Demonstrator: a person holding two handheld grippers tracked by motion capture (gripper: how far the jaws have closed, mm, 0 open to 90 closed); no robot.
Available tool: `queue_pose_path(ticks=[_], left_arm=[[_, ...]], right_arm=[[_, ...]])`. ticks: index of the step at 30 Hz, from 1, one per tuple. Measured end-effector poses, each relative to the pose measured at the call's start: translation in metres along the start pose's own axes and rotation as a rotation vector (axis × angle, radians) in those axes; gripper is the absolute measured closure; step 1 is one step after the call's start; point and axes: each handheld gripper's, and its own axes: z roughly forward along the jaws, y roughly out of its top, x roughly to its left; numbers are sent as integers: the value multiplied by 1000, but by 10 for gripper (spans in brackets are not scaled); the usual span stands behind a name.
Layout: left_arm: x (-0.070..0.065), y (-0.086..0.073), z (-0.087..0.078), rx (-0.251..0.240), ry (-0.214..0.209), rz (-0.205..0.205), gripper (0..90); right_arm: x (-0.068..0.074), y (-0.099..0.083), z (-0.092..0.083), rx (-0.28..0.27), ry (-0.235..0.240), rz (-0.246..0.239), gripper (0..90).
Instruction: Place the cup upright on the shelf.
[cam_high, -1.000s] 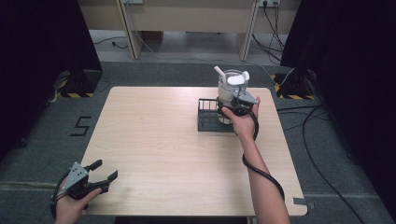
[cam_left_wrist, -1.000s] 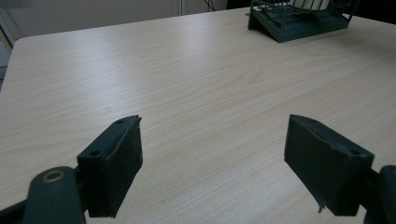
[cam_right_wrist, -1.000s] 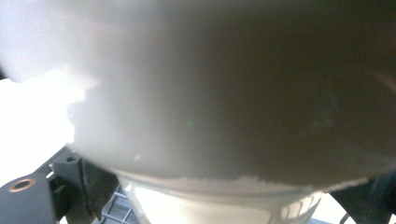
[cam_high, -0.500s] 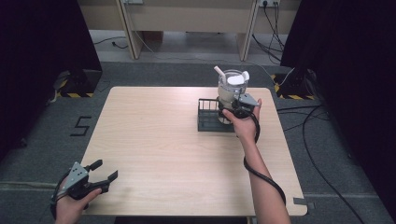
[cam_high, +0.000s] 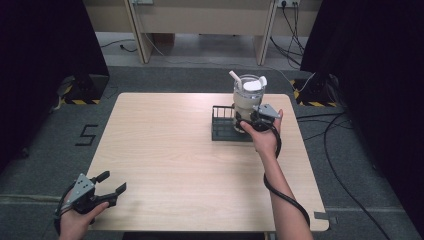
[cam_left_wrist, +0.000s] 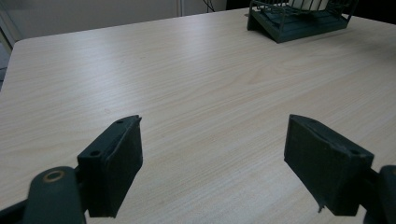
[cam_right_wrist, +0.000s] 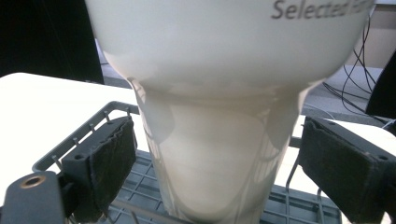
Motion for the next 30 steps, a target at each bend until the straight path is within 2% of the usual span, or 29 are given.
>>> queue_pose_path(ticks=[21,30], left_arm=[[0,0,0,0,2,3,187],[0,0,0,0,3,5,188]], right_arm=[[3,-10,-30,0,11,8,142],[0,-15,-47,-1,1,20,145]])
